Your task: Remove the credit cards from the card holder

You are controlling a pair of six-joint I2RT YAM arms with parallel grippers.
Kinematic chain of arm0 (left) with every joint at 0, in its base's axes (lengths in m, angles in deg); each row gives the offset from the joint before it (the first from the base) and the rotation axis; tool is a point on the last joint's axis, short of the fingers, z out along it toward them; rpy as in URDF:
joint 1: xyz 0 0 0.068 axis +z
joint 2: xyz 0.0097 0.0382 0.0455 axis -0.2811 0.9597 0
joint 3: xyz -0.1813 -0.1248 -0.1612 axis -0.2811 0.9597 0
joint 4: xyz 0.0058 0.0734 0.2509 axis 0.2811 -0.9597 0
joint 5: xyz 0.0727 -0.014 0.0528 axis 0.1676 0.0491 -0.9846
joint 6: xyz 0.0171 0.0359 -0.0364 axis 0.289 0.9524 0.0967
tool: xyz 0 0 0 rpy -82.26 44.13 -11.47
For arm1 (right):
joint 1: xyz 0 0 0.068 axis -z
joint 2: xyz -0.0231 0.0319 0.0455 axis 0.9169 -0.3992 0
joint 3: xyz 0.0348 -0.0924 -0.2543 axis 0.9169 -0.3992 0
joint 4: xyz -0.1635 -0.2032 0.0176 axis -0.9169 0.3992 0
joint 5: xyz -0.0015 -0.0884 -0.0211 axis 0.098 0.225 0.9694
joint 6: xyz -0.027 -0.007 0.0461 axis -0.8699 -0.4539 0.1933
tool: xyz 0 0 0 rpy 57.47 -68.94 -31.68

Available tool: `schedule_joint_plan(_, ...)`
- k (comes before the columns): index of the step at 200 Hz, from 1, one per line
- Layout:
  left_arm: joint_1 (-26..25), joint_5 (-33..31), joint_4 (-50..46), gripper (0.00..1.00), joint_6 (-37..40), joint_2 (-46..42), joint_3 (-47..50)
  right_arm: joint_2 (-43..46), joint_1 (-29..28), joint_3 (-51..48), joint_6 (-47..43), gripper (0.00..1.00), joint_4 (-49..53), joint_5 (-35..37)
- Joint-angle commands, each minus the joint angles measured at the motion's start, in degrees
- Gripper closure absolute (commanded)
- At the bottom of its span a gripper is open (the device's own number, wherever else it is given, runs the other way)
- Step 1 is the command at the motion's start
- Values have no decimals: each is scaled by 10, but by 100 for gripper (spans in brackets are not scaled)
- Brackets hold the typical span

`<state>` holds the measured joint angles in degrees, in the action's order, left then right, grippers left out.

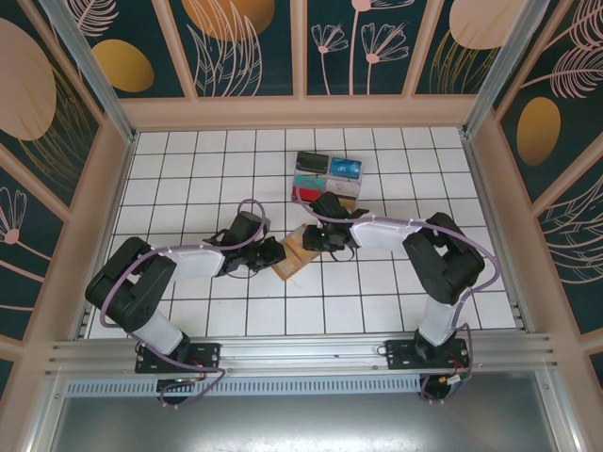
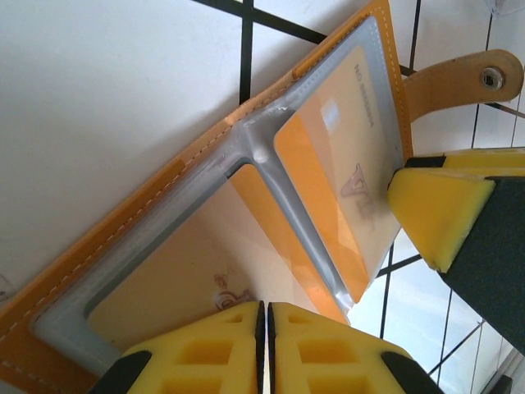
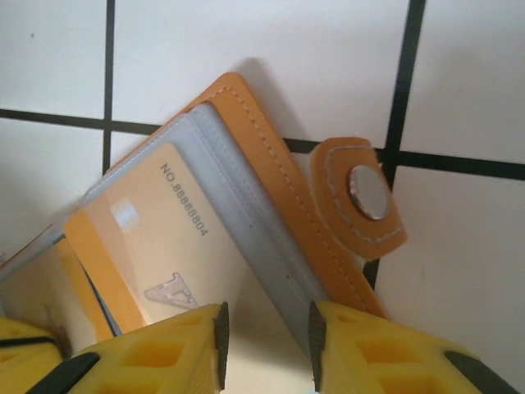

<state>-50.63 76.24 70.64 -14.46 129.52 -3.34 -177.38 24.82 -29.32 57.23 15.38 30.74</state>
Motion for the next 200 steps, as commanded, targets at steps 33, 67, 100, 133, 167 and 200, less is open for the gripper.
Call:
schedule_joint_plan(33, 20, -75, -89, 88, 51, -14, -2, 19, -26, -27, 42, 65, 10, -86)
schedule_joint_plan(67, 20, -64, -57, 86, 54, -87, -4, 53, -10, -14, 50, 65, -3, -50)
schedule_joint_plan(100, 19, 8, 8, 84, 12, -79, -3, 42, 8, 27, 24, 64, 7, -46)
schedule_joint_plan(133, 19, -5, 14, 79, -30, -75, -6, 3, 8, 35, 11, 65, 9, -60)
schedule_joint_plan(167, 18, 24, 53, 74, -84, -53, 8, -16, 8, 36, 9, 65, 7, -62)
schedule_joint_plan(200, 14, 25, 64, 70, -104, -37, 8, -28, 7, 28, 10, 65, 16, -56)
